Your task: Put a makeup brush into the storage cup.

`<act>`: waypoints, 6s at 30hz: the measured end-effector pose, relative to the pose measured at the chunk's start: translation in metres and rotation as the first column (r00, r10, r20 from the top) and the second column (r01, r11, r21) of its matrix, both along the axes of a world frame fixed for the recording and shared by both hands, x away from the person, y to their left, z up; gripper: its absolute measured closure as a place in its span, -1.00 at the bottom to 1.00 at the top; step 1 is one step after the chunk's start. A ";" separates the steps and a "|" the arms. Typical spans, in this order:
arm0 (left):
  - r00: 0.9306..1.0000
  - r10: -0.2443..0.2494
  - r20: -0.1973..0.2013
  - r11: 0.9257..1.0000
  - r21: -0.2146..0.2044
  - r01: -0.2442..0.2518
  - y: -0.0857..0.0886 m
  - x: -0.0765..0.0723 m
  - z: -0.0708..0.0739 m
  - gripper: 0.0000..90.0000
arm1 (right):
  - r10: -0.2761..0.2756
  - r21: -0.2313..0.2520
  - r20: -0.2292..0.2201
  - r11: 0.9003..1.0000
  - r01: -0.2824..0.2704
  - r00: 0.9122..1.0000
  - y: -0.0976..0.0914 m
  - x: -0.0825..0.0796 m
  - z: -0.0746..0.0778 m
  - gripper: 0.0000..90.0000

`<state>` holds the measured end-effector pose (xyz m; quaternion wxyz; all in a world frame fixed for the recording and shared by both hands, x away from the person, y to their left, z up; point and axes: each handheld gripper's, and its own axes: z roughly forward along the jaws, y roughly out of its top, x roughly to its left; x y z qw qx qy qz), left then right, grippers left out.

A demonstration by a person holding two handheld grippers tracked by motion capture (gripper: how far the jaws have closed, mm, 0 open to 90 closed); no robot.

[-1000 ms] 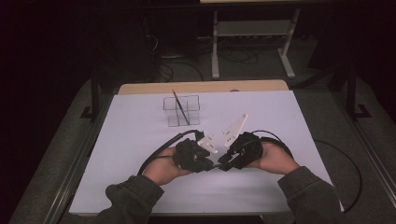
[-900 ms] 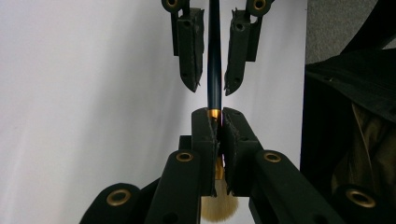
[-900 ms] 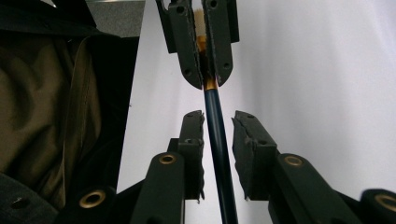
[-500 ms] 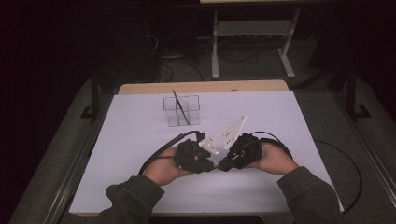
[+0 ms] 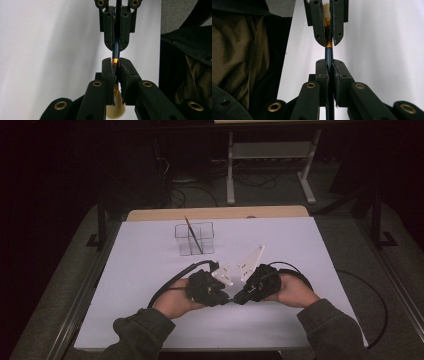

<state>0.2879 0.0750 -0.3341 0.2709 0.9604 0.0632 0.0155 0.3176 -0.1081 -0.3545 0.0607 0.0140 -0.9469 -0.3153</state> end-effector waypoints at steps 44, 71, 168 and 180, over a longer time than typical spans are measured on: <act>0.999 0.024 -0.035 0.999 -0.039 -0.025 0.015 0.002 -0.003 0.69 | -0.018 0.052 0.013 0.998 0.018 1.000 -0.014 -0.003 0.004 0.83; 1.000 -0.015 -0.003 1.000 -0.009 0.015 0.012 -0.002 0.007 0.83 | -0.002 0.029 0.009 1.000 0.002 1.000 -0.004 -0.003 -0.009 0.80; 0.977 0.212 -0.035 0.961 -0.171 -0.215 0.103 -0.006 -0.019 0.25 | -0.180 0.110 0.010 0.978 0.178 0.984 -0.028 0.040 0.029 0.84; 0.967 0.248 -0.051 0.948 -0.195 -0.253 0.115 -0.008 -0.026 0.15 | -0.195 0.115 0.017 0.975 0.192 0.981 -0.025 0.048 0.040 0.84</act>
